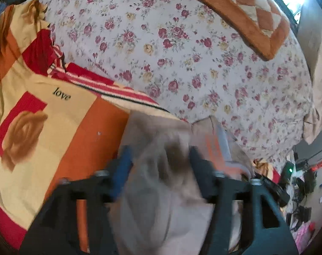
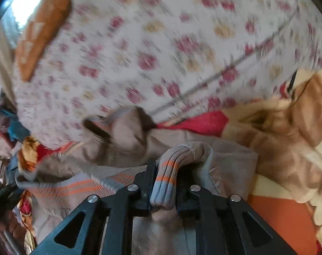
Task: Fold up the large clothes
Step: 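Lift the hem with both grippers and fold it toward the collar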
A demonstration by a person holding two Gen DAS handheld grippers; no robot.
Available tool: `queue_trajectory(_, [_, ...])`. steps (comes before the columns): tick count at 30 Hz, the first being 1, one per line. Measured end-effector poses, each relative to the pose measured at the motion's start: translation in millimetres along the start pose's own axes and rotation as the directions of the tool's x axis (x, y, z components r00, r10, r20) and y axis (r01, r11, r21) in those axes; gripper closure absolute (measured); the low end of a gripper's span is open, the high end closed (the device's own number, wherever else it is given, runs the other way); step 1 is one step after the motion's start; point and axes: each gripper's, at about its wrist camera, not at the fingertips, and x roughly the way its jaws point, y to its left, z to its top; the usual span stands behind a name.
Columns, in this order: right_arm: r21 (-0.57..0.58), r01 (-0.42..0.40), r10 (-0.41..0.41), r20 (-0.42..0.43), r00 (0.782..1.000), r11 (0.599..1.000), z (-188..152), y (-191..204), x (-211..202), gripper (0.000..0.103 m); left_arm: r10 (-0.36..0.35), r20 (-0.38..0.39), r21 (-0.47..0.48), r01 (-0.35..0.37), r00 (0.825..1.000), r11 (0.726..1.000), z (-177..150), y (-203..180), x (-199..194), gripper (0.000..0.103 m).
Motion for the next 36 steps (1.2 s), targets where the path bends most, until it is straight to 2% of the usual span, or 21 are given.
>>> queue_trajectory(2, [0.000, -0.025, 0.025, 0.051, 0.998, 1.000, -4.1, 5.5, -15.6, 0.063, 0.003, 0.006, 0.014, -0.003, 1.000, 1.000, -8.1, -0.4, -6.1, 0.035])
queue_trajectory(3, [-0.017, -0.015, 0.016, 0.087, 0.996, 1.000, -7.8, 13.3, -29.6, 0.049, 0.044, 0.003, 0.031, -0.044, 0.999, 0.999, -12.9, -2.0, -5.2, 0.035])
queue_trajectory(4, [-0.043, -0.007, 0.011, 0.104, 0.995, 0.999, -9.9, 20.6, -38.2, 0.045, 0.093, 0.009, 0.054, -0.093, 0.996, 0.994, -18.4, -4.2, -1.8, 0.035])
queue_trajectory(6, [-0.118, -0.014, 0.026, 0.094, 0.995, 0.993, -14.0, 41.4, -50.5, 0.045, 0.135, 0.006, 0.099, -0.135, 0.991, 0.986, -26.3, -7.9, 8.1, 0.035])
queue_trajectory(8, [-0.187, -0.091, 0.103, 0.056, 0.993, 0.978, -19.7, 68.1, -56.6, 0.045, 0.167, -0.018, 0.127, -0.163, 0.986, 0.978, -34.1, -10.5, 22.9, 0.035])
queue_trajectory(10, [-0.274, -0.127, 0.138, 0.020, 0.990, 0.953, -25.7, 101.2, -50.8, 0.045, 0.197, -0.040, 0.144, -0.189, 0.980, 0.971, -39.6, -10.4, 39.2, 0.035])
queue_trajectory(13, [-0.387, -0.103, 0.100, -0.028, 0.995, 0.916, -33.1, 140.7, -27.3, 0.045, 0.303, -0.047, 0.176, -0.291, 0.952, 0.940, -45.4, -3.3, 62.0, 0.035])
queue_trajectory(15, [-0.389, -0.098, 0.074, -0.075, 0.994, 0.916, -33.5, 152.3, -6.6, 0.045, 0.338, -0.046, 0.173, -0.326, 0.940, 0.929, -44.8, 4.8, 70.0, 0.035])
queue_trajectory(17, [-0.369, -0.139, 0.099, -0.125, 0.987, 0.919, -34.9, 160.1, 10.7, 0.045, 0.337, -0.050, 0.143, -0.328, 0.940, 0.934, -40.2, 12.5, 71.6, 0.035])
queue_trajectory(20, [-0.401, -0.190, 0.128, -0.177, 0.976, 0.896, -40.5, 182.4, 33.6, 0.043, 0.330, -0.061, 0.110, -0.323, 0.942, 0.940, -34.1, 17.5, 72.5, 0.035])
queue_trajectory(23, [-0.411, -0.176, 0.086, -0.228, 0.970, 0.895, -47.5, 194.7, 71.5, 0.044, 0.330, -0.059, 0.119, -0.322, 0.942, 0.939, -34.9, 14.5, 69.9, 0.035])
queue_trajectory(25, [-0.405, -0.123, 0.030, -0.229, 0.973, 0.906, -48.2, 199.1, 97.2, 0.080, 0.309, -0.054, 0.118, -0.302, 0.949, 0.946, -32.6, 11.1, 65.2, 0.035])
queue_trajectory(27, [-0.401, -0.092, 0.024, -0.170, 0.985, 0.911, -42.0, 201.0, 104.7, 0.090, 0.288, -0.036, 0.101, -0.283, 0.957, 0.954, -29.7, 9.0, 55.8, 0.035])
queue_trajectory(30, [-0.354, -0.082, 0.050, -0.098, 0.994, 0.932, -27.0, 199.3, 112.0, 0.091, 0.243, 0.018, 0.066, -0.244, 0.970, 0.968, -23.9, 4.9, 42.1, 0.035])
queue_trajectory(31, [-0.340, -0.075, 0.043, -0.100, 0.994, 0.938, -24.7, 197.4, 118.4, 0.091, 0.230, 0.023, 0.067, -0.231, 0.973, 0.971, -22.4, 2.4, 42.5, 0.035])
queue_trajectory(33, [-0.317, -0.083, 0.038, -0.145, 0.989, 0.945, -27.1, 194.2, 133.0, 0.091, 0.221, 0.010, 0.077, -0.221, 0.975, 0.972, -22.0, 0.1, 48.2, 0.035])
queue_trajectory(35, [-0.319, -0.100, 0.053, -0.152, 0.987, 0.942, -27.4, 194.1, 123.8, 0.090, 0.236, -0.035, 0.100, -0.231, 0.971, 0.968, -24.9, -0.3, 61.5, 0.035])
queue_trajectory(36, [-0.310, -0.127, 0.081, -0.158, 0.984, 0.942, -23.5, 192.8, 108.9, 0.083, 0.250, -0.053, 0.110, -0.243, 0.967, 0.964, -26.9, 0.1, 66.6, 0.035])
